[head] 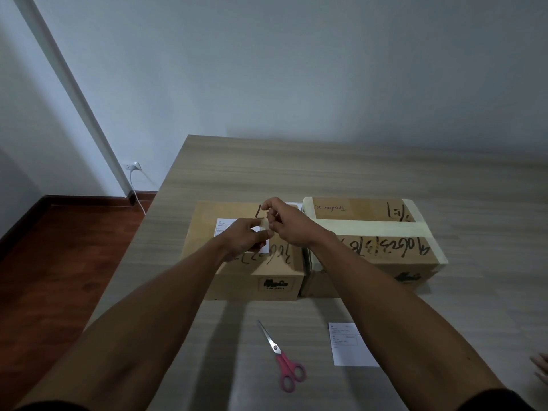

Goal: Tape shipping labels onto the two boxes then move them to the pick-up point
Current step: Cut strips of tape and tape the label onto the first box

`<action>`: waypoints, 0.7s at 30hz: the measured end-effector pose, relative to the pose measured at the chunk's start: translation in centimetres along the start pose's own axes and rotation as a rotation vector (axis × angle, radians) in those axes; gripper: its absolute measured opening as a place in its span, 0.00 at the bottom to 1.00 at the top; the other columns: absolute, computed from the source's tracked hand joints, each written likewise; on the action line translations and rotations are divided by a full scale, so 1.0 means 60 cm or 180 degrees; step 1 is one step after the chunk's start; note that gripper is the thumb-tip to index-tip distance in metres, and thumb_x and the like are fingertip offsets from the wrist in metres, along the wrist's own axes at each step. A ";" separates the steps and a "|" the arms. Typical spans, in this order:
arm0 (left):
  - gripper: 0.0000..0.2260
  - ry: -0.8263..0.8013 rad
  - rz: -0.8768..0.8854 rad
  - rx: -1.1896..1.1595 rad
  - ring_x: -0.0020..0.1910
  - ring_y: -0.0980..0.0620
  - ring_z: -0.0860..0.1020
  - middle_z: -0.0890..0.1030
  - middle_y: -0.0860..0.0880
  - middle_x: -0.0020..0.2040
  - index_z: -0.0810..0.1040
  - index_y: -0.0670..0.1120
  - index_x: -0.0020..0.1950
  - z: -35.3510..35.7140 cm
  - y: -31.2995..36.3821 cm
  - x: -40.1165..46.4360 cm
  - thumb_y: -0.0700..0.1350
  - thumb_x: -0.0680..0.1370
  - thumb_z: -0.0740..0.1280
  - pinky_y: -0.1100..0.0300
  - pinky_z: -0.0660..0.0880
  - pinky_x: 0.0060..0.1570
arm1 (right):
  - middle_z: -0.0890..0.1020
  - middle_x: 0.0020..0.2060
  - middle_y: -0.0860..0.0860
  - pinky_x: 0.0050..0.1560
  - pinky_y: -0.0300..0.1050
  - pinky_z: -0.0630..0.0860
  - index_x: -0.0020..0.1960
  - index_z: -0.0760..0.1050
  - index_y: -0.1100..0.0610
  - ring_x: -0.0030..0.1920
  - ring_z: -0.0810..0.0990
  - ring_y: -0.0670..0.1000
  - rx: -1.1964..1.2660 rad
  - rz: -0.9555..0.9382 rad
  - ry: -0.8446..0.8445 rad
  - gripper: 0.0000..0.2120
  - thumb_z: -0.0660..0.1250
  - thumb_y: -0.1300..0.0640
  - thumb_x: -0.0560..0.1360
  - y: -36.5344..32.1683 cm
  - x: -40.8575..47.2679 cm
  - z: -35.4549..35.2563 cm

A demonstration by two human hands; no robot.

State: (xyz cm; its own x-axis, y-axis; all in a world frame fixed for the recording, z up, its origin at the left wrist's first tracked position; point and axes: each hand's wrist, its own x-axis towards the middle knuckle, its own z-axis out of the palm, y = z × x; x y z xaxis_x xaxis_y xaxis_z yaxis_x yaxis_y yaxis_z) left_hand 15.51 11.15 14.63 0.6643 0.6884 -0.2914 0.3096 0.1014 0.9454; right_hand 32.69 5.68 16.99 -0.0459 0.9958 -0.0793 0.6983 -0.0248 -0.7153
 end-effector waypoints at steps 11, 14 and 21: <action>0.11 0.0090 0.0033 0.0049 0.37 0.50 0.75 0.78 0.45 0.35 0.79 0.49 0.62 -0.003 -0.006 0.002 0.43 0.81 0.71 0.57 0.76 0.41 | 0.75 0.56 0.49 0.47 0.50 0.78 0.67 0.67 0.51 0.46 0.78 0.53 -0.0094 0.0019 0.0050 0.17 0.62 0.66 0.81 -0.009 -0.002 -0.002; 0.11 0.0098 0.0026 0.0081 0.37 0.49 0.74 0.78 0.44 0.36 0.80 0.46 0.63 -0.007 -0.005 0.001 0.43 0.81 0.71 0.57 0.76 0.40 | 0.75 0.56 0.48 0.47 0.49 0.78 0.68 0.67 0.50 0.44 0.76 0.49 -0.0089 0.0029 0.0089 0.18 0.62 0.65 0.82 -0.012 -0.004 0.002; 0.12 0.0128 -0.0019 0.0127 0.36 0.49 0.74 0.77 0.46 0.34 0.81 0.45 0.63 -0.007 -0.005 0.002 0.43 0.80 0.72 0.57 0.76 0.40 | 0.75 0.53 0.49 0.44 0.47 0.75 0.68 0.67 0.52 0.41 0.73 0.47 -0.0107 -0.0024 0.0125 0.19 0.61 0.68 0.81 -0.011 -0.003 0.002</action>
State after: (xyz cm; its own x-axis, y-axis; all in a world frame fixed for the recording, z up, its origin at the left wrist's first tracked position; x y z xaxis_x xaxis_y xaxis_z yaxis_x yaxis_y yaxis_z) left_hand 15.22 11.50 14.35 0.6347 0.7162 -0.2902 0.3410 0.0774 0.9369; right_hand 32.13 5.50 17.41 -0.0237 0.9986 -0.0463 0.7217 -0.0149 -0.6920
